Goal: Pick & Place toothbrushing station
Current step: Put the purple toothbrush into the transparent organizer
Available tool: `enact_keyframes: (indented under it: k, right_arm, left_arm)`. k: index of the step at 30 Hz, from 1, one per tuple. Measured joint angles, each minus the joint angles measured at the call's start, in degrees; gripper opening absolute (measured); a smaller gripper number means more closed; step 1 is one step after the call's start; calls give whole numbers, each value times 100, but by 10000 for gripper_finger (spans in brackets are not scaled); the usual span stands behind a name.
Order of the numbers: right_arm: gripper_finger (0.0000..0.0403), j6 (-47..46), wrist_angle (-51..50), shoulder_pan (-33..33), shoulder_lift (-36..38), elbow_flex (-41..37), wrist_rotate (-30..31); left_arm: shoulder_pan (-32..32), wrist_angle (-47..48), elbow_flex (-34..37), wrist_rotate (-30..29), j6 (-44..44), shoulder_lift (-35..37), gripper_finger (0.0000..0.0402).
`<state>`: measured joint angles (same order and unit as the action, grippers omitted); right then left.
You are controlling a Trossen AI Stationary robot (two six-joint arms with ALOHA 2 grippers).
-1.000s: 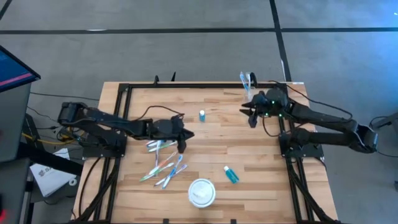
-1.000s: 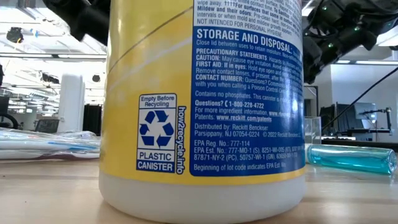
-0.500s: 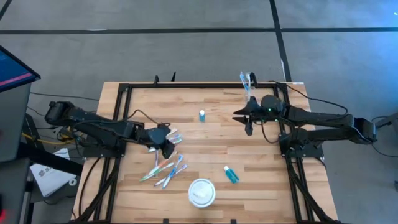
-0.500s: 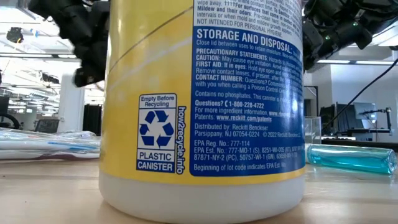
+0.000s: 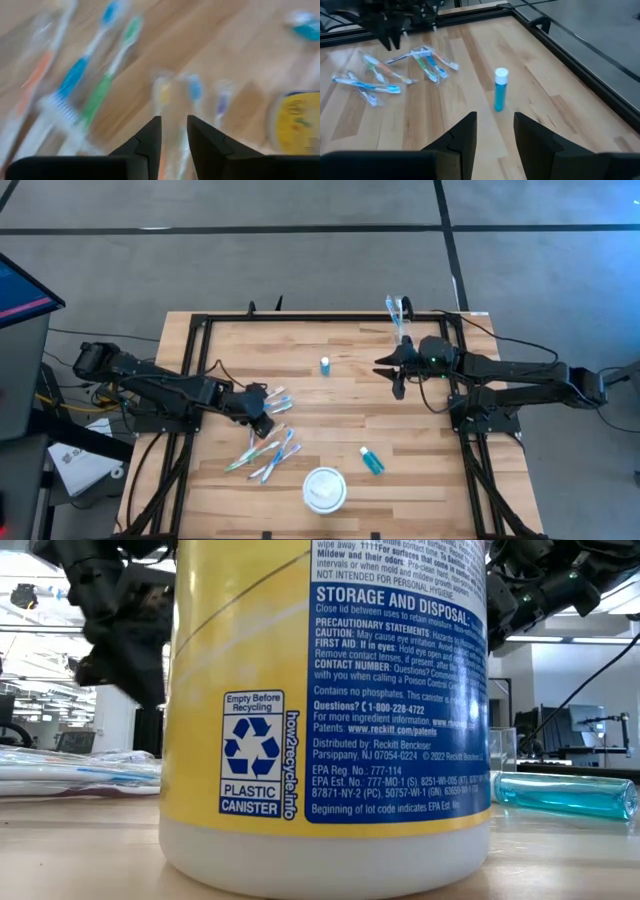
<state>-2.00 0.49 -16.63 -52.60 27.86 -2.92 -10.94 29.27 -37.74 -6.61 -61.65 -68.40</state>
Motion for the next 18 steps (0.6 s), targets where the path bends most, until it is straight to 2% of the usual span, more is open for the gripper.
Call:
enact_keyframes:
  k: [14,18]
  right_arm:
    - [120,0,4,45,0,0,48]
    - [120,0,20,45,0,0,48]
  left_arm:
    - [-2,923,2,-50,-705,-37,89]
    - [9,881,259,-86,-952,-33,89]
